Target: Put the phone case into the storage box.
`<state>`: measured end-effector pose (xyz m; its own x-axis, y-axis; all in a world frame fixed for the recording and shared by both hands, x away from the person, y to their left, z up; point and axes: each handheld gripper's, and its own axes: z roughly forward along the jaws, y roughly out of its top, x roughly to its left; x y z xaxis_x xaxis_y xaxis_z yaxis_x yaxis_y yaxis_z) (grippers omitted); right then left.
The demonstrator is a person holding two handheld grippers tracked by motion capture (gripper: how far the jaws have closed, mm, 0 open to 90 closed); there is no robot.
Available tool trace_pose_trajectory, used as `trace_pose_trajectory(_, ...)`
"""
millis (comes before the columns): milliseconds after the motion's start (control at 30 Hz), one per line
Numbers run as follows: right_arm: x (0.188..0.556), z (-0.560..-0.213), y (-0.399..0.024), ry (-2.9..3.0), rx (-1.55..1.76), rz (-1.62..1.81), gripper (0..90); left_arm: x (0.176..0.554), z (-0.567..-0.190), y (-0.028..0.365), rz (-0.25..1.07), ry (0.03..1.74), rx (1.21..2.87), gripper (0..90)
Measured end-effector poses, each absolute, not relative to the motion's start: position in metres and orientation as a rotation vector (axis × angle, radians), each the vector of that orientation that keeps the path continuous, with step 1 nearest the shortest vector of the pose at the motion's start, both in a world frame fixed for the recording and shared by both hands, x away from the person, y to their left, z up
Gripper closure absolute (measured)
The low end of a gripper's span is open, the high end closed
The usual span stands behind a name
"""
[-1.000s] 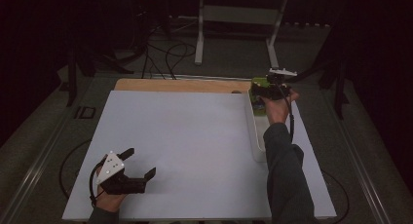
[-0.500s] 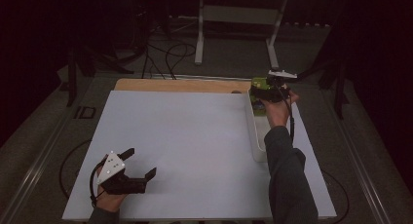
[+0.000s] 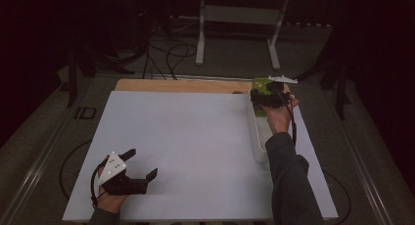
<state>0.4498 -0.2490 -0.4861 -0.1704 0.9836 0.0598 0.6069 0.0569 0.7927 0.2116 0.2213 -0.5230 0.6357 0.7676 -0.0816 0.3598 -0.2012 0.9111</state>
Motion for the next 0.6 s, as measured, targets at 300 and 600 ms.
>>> trace_pose_trajectory(300, 0.443, -0.483, -0.245, 1.851, 1.559, 0.987, 10.0, 0.212, -0.523, 0.221, 0.482, 0.908, 1.805, 0.0)
trace_pose_trajectory(600, 0.427, -0.482, -0.241, 1.882, 1.53, 1.015, 9.9, 0.212, -0.523, 0.221, 0.483, 0.907, 1.805, 0.0)
